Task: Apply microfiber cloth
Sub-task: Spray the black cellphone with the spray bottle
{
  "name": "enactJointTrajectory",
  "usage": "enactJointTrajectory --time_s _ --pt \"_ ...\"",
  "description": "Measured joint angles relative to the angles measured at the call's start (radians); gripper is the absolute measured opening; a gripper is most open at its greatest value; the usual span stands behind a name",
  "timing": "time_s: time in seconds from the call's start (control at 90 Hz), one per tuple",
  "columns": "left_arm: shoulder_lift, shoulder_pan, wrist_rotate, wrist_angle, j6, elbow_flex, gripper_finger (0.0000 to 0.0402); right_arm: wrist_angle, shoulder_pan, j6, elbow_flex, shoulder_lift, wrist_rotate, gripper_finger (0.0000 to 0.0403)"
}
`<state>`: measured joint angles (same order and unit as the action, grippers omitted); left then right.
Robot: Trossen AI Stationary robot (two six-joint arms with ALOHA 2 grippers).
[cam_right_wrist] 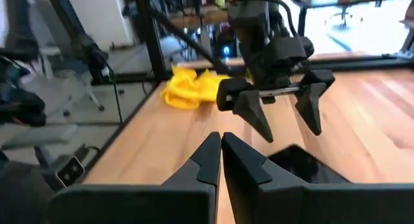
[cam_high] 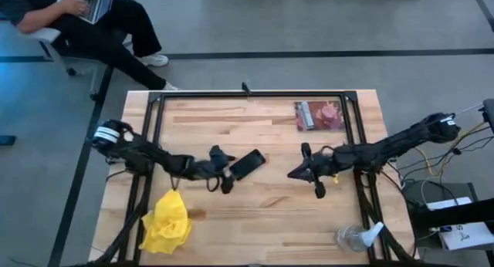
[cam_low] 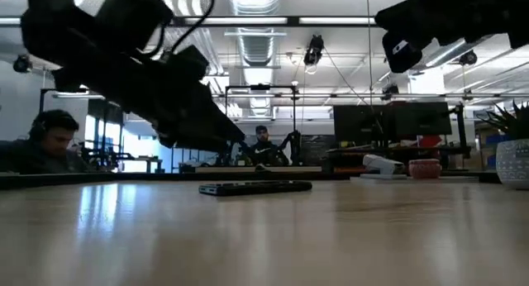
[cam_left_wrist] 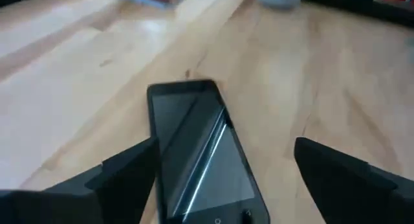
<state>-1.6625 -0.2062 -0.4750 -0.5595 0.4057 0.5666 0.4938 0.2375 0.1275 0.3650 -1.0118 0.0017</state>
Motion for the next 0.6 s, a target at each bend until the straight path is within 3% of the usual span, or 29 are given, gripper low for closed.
enactJointTrajectory --time_s 0.233,0.6 --pt "-0.082 0.014 -0.04 0.106 0.029 0.09 0.0355 -0.093 -0.001 -0.035 0.082 -0.076 0.001 0.0017" --pt "-0.225 0.017 -0.053 0.084 0.075 0.13 0.0378 -0.095 -0.005 -0.007 0.1 -0.127 0.043 0.0144"
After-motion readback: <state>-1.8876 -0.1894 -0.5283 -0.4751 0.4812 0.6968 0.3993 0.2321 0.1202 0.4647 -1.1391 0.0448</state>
